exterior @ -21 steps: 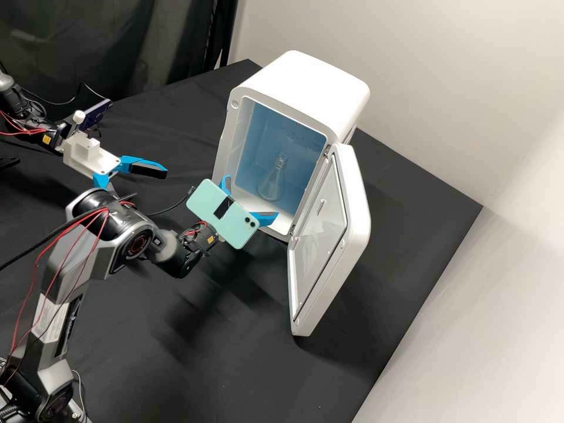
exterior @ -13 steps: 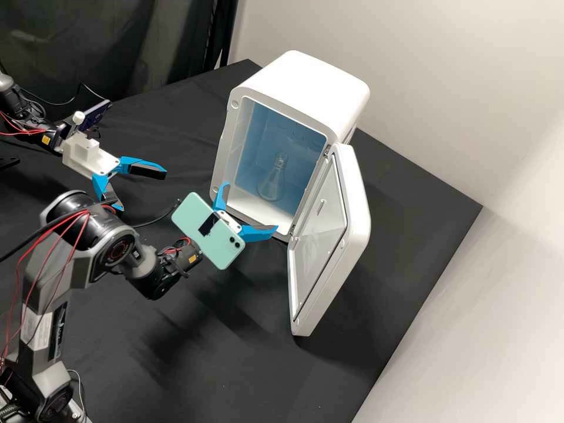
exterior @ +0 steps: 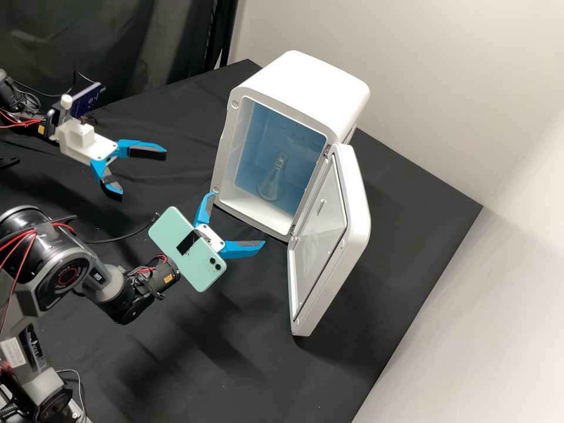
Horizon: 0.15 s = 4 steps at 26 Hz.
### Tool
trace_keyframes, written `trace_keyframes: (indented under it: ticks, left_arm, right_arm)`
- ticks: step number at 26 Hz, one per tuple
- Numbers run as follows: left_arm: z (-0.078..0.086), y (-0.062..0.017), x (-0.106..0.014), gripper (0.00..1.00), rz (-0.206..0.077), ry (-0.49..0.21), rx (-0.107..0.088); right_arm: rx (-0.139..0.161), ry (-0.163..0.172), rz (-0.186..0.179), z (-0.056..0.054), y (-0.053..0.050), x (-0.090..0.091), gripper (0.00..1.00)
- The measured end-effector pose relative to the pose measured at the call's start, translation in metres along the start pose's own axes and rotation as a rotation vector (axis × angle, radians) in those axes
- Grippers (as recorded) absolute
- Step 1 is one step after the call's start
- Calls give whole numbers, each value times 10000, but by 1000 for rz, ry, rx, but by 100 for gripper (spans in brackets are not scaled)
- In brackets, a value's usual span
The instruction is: Place the flask in the incubator
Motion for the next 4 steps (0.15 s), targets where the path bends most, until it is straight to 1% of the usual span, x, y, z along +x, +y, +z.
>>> trace_keyframes:
  ticks: [1, 2, 4]
  left_arm:
    - [4, 11, -2, 100, 7, -3, -4]
    - [6, 14, -2, 100, 12, -5, -14]
    - [17, 15, 1, 100, 14, -10, -23]
  right_arm:
    - [0, -1, -1, 3, -2, -4, 100]
    - [0, -1, -1, 3, -2, -4, 100]
    - [0, -1, -1, 3, -2, -4, 100]
